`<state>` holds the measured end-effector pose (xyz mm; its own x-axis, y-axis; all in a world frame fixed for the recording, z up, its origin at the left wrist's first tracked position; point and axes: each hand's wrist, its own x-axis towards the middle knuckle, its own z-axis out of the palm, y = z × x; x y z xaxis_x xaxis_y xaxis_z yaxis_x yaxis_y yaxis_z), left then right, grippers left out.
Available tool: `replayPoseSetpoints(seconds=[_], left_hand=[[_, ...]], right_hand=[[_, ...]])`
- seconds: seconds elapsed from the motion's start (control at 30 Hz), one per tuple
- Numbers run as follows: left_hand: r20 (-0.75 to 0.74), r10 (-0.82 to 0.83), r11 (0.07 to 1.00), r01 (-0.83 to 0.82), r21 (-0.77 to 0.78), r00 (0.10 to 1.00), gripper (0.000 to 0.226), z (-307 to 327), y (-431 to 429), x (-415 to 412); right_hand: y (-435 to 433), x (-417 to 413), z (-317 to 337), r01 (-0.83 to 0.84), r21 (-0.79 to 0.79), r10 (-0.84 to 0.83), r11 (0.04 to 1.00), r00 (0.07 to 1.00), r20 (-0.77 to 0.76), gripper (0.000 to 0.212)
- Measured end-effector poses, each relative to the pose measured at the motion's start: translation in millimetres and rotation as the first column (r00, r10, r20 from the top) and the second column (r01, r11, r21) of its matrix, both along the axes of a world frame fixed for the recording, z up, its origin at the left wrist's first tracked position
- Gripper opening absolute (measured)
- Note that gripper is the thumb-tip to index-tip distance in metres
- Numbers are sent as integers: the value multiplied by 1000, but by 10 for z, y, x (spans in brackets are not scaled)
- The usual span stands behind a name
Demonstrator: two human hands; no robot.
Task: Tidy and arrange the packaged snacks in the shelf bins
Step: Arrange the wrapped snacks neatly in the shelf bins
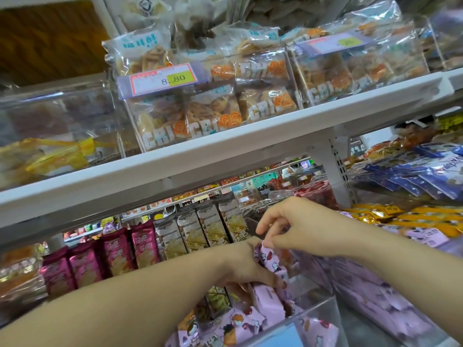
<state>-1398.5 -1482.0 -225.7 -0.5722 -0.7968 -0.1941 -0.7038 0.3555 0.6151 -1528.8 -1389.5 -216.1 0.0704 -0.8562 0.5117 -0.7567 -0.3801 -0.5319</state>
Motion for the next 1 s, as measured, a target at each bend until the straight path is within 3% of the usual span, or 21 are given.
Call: replayPoseSetpoints(seconds=[0.27,0.43,0.5,0.63,0.7,0.8,1.0], left_hand=[[51,-16,992,22,-123,999,56,54,36,24],[-15,-31,974,27,-224,999,55,215,126,160],[-43,-44,947,28,-321,998,57,296,200,240],[-167,-130,897,44,-439,977,71,466,325,413],[-236,-211,885,82,-459,949,67,541,419,499],[-232,-310,804,124,-582,922,57,639,623,644],[-143,-400,576,127,-807,905,64,741,1008,1069]], right_hand=[[-21,-37,-27,-10,9,10,1000,999,50,22],[-67,-71,-53,7,-47,-6,999,1000,22,19],[-52,-80,-43,7,-41,-7,999,1000,-1,34],[9,-21,-21,15,22,-11,1000,988,-155,84],[58,65,9,-11,-15,9,1000,986,-165,93],[169,216,109,-64,-156,51,986,995,-87,84],[470,560,292,-117,-358,116,926,993,-24,65]])
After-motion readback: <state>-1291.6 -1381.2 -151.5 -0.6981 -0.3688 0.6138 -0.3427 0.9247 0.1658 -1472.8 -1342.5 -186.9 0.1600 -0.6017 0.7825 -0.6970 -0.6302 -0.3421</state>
